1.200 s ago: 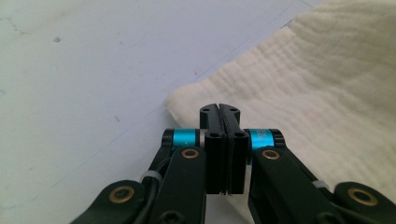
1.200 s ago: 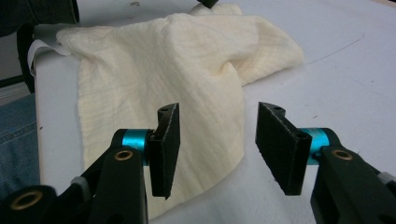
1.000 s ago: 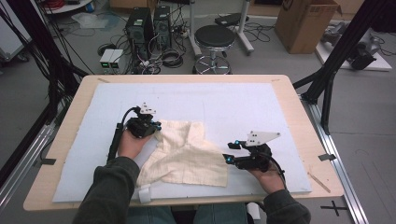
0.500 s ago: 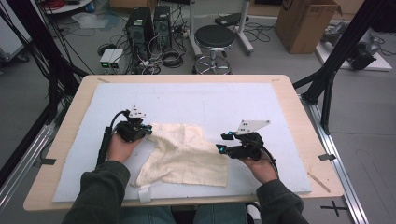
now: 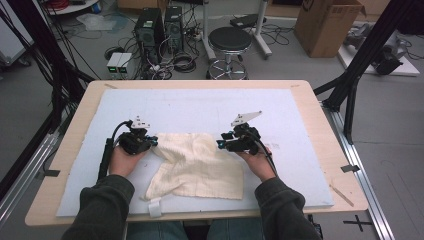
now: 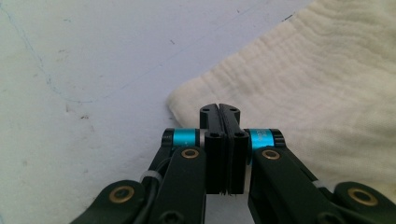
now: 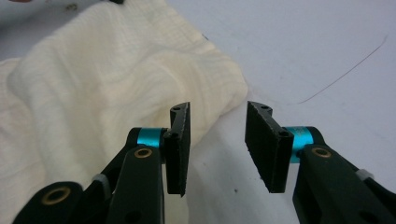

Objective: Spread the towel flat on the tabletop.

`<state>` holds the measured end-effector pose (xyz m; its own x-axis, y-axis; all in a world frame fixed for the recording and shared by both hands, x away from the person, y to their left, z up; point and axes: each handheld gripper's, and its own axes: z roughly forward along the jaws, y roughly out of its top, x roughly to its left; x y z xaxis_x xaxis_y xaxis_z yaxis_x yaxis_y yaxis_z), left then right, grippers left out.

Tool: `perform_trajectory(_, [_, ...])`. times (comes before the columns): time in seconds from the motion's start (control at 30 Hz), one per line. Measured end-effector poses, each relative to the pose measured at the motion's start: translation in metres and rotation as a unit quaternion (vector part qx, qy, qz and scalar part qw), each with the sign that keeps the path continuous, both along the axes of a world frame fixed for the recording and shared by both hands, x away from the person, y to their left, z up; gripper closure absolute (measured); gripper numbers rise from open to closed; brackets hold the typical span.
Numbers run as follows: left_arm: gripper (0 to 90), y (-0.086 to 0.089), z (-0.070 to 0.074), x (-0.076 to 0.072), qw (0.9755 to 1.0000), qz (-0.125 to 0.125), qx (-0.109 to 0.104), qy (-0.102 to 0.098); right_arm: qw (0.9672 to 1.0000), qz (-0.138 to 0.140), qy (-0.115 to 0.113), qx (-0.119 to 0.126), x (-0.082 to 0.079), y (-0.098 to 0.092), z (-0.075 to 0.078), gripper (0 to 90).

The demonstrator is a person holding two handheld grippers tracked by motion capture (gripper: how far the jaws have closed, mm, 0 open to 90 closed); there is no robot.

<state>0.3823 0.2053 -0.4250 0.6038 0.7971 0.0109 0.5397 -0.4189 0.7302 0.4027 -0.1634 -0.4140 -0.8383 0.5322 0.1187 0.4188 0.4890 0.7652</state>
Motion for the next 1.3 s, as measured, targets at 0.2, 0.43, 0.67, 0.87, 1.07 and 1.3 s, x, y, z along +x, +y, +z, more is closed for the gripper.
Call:
perform_trajectory(0.2, [88.5,0.0,0.002,-0.002,1.0,-0.002,-0.008,-0.006,0.9989,0.001,0.046,-0.007,0.01,0.015,-0.016,63.3])
perform_trajectory(0.43, [88.6,-0.001,0.005,-0.004,0.9998,-0.01,-0.01,-0.011,0.9974,0.025,0.065,-0.017,0.011,0.022,-0.02,86.4])
perform_trajectory(0.67, [88.6,-0.004,0.007,-0.005,0.9995,-0.01,-0.027,-0.014,0.9994,0.009,0.032,-0.014,0.007,0.005,-0.002,87.3])
perform_trajectory(0.87, [88.6,-0.016,0.01,-0.006,0.9988,-0.026,-0.037,-0.021,0.9992,-0.015,-0.008,-0.035,0.006,-0.008,0.026,87.3])
perform_trajectory(1.07, [88.6,-0.016,0.01,-0.007,0.9992,-0.025,-0.025,-0.018,0.9986,-0.017,-0.016,-0.048,0.007,-0.001,0.035,87.2])
perform_trajectory(1.3, [88.5,0.001,0.015,-0.013,0.9992,-0.026,-0.027,-0.013,0.9976,0.017,0.019,-0.065,0.001,0.03,0.005,86.8])
